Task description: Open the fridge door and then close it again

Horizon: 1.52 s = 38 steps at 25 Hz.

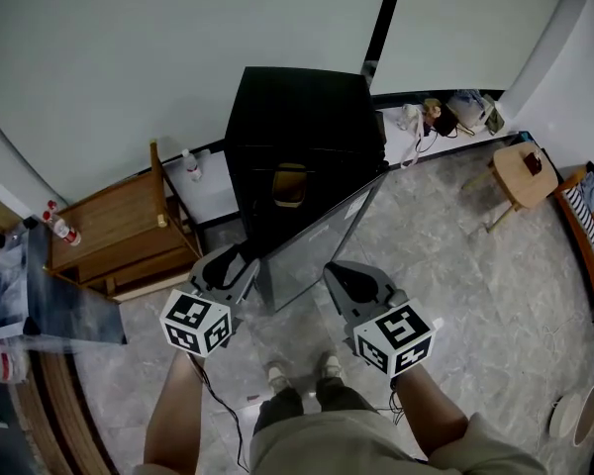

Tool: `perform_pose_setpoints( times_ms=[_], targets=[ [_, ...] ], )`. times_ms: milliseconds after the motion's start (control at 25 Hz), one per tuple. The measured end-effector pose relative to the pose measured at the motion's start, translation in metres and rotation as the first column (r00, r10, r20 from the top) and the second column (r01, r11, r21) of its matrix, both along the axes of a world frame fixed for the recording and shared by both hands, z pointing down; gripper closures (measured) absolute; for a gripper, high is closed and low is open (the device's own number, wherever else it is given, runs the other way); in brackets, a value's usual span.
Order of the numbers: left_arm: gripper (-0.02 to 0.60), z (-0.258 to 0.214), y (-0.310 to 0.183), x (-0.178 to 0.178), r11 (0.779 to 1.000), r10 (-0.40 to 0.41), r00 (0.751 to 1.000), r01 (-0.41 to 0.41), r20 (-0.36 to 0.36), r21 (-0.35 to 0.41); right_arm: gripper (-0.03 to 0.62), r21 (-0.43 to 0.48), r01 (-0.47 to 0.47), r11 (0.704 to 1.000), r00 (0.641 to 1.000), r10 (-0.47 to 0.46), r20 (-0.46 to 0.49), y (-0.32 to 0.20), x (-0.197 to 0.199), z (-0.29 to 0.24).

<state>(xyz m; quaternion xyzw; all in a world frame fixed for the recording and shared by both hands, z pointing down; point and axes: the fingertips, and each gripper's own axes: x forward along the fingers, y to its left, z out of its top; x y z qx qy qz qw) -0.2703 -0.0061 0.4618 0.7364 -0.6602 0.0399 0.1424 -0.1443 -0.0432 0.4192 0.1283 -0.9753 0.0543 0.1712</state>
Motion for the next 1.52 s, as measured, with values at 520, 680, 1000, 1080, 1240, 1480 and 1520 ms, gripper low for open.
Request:
perform_pose_setpoints(
  times_ms=[520, 680, 1000, 1080, 1240, 1480, 1520],
  targets=[
    [0.457, -0.001, 0.035, 0.093, 0.988, 0.156, 0.985, -0.156, -0.076, 0.012, 0.597, -0.019, -0.065, 0.998, 0.997, 0.064, -0.053, 0.019, 0.048, 0.020],
    [0.507, -0.001, 0.038, 0.118, 0.981, 0.196, 0.976, -0.196, -0.095, 0.014, 0.597, -0.025, -0.104, 0.994, 0.993, 0.102, -0.067, 0.020, 0.071, 0.023],
    [0.558, -0.007, 0.034, 0.180, 0.947, 0.320, 0.941, -0.317, -0.115, 0.042, 0.597, -0.037, -0.203, 0.979, 0.976, 0.199, -0.085, 0.015, 0.122, 0.030],
    [0.560, -0.013, 0.023, 0.199, 0.934, 0.356, 0.928, -0.351, -0.114, 0.064, 0.597, -0.043, -0.231, 0.972, 0.970, 0.226, -0.085, 0.012, 0.134, 0.032],
    [0.560, -0.015, 0.003, 0.232, 0.913, 0.407, 0.907, -0.402, -0.108, 0.068, 0.597, -0.052, -0.281, 0.958, 0.958, 0.276, -0.078, 0.005, 0.161, 0.030],
    [0.560, -0.012, -0.009, 0.265, 0.895, 0.446, 0.888, -0.443, -0.111, 0.051, 0.597, -0.057, -0.340, 0.939, 0.939, 0.336, -0.076, -0.005, 0.206, 0.030],
    [0.560, -0.012, -0.011, 0.270, 0.893, 0.449, 0.886, -0.446, -0.112, 0.050, 0.597, -0.058, -0.348, 0.936, 0.936, 0.343, -0.075, -0.008, 0.212, 0.031]
  ],
)
